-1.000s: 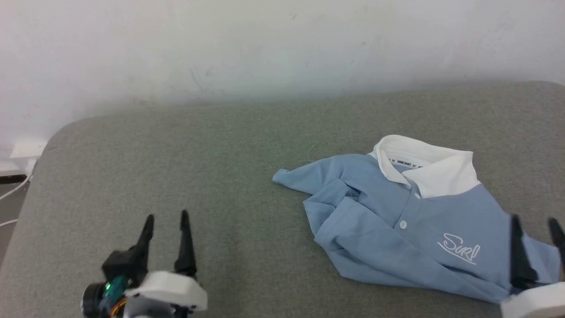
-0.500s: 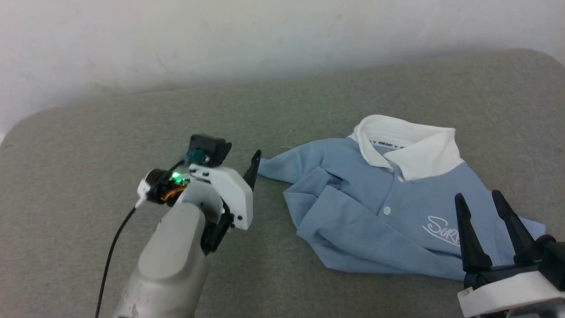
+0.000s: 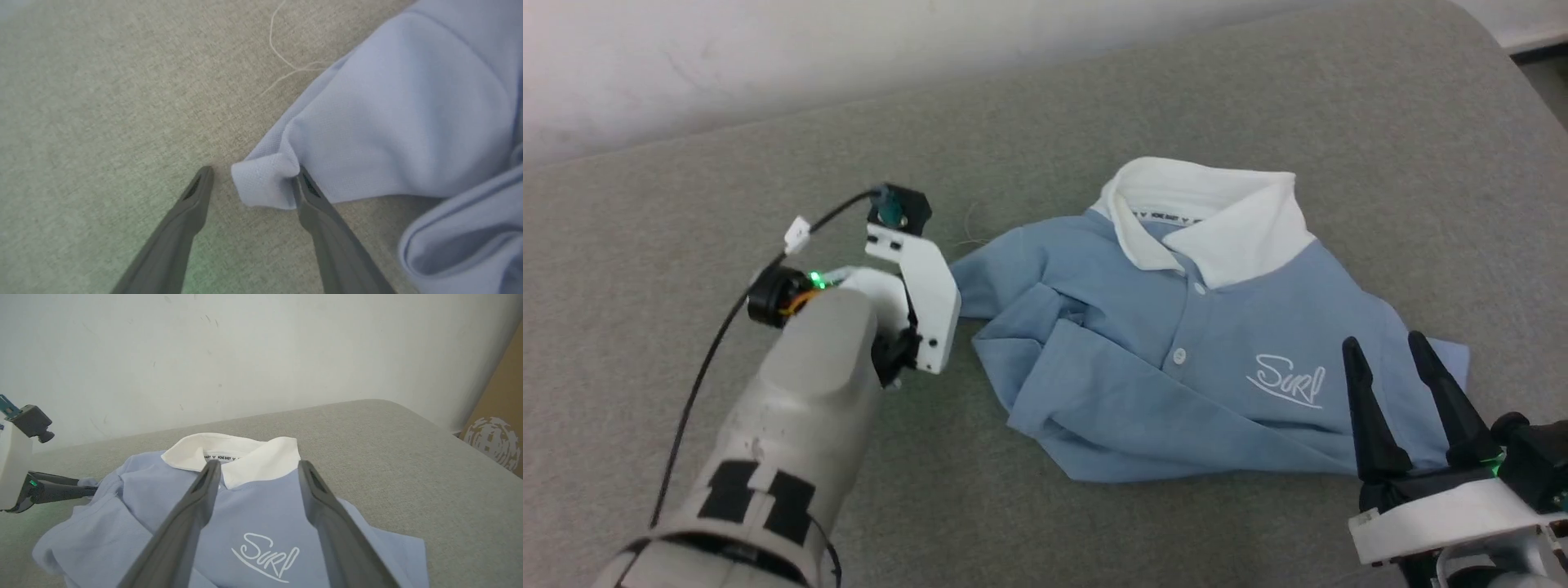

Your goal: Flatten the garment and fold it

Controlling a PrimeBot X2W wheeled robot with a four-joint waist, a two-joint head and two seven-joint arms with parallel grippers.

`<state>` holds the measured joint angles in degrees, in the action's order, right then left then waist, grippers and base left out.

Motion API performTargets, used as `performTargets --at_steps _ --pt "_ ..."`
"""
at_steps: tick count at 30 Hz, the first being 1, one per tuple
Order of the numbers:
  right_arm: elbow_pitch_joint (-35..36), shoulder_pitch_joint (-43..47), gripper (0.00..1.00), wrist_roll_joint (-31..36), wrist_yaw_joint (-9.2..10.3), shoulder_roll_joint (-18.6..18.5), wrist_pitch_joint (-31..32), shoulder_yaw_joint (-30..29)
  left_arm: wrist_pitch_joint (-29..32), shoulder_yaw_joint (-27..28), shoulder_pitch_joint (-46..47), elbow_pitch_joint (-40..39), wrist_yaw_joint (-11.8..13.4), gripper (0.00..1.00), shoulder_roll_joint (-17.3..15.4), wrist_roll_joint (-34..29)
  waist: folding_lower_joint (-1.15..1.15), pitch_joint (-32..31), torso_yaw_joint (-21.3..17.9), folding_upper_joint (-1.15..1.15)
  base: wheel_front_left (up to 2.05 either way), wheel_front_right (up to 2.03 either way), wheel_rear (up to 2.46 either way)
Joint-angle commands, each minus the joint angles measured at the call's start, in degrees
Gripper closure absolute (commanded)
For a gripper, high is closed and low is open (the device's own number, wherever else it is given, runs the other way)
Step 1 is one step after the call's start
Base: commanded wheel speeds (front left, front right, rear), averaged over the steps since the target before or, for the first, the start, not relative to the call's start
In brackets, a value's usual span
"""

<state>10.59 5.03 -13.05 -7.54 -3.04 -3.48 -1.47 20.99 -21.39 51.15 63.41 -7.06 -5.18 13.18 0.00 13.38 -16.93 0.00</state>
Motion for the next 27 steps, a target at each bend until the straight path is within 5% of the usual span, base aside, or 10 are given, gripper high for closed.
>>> performTargets --at_steps 1,3,4,5,9,18,27 --pt "-0.4 -1.1 0.00 -0.3 0.05 0.2 -0.6 0.1 2.3 -1.2 0.6 2.4 -0.4 0.00 0.0 -0.1 0.00 3.2 -3.3 0.00 0.00 0.00 0.00" --pt "-1.0 -1.5 0.00 -0.5 0.05 0.2 -0.8 0.1 6.7 -3.3 0.8 4.9 -0.4 0.07 0.6 0.4 0.00 3.6 -3.9 0.00 0.00 0.00 0.00" --pt "-1.2 -1.6 0.00 -0.6 0.05 0.2 -1.0 0.0 8.9 -4.4 0.5 5.5 -0.4 0.38 1.0 1.3 0.00 3.5 -4.0 0.00 0.00 0.00 0.00" --pt "-1.4 -1.6 0.00 -0.5 0.05 0.2 -1.1 -0.2 11.2 -5.2 -0.1 5.7 -0.4 1.00 1.4 3.0 0.00 3.5 -4.1 0.00 0.00 0.00 0.00" --pt "-2.0 -1.5 0.00 -0.5 0.05 0.2 -1.2 -1.3 15.4 -9.7 -2.2 1.3 -0.4 1.00 2.0 9.6 0.00 2.8 -3.5 0.00 0.00 0.00 0.00" --pt "-1.8 -0.2 0.00 0.2 0.05 0.2 -0.3 -4.0 -2.4 -11.7 -4.1 -8.0 0.2 1.00 -3.9 11.9 0.00 -1.3 2.1 0.00 0.00 0.00 0.00" --pt "0.0 2.1 0.00 0.9 0.05 0.2 1.7 -6.2 -10.4 -6.1 -17.0 -21.6 6.7 1.00 -12.8 14.7 0.00 -6.0 8.0 0.00 0.00 0.00 0.00"
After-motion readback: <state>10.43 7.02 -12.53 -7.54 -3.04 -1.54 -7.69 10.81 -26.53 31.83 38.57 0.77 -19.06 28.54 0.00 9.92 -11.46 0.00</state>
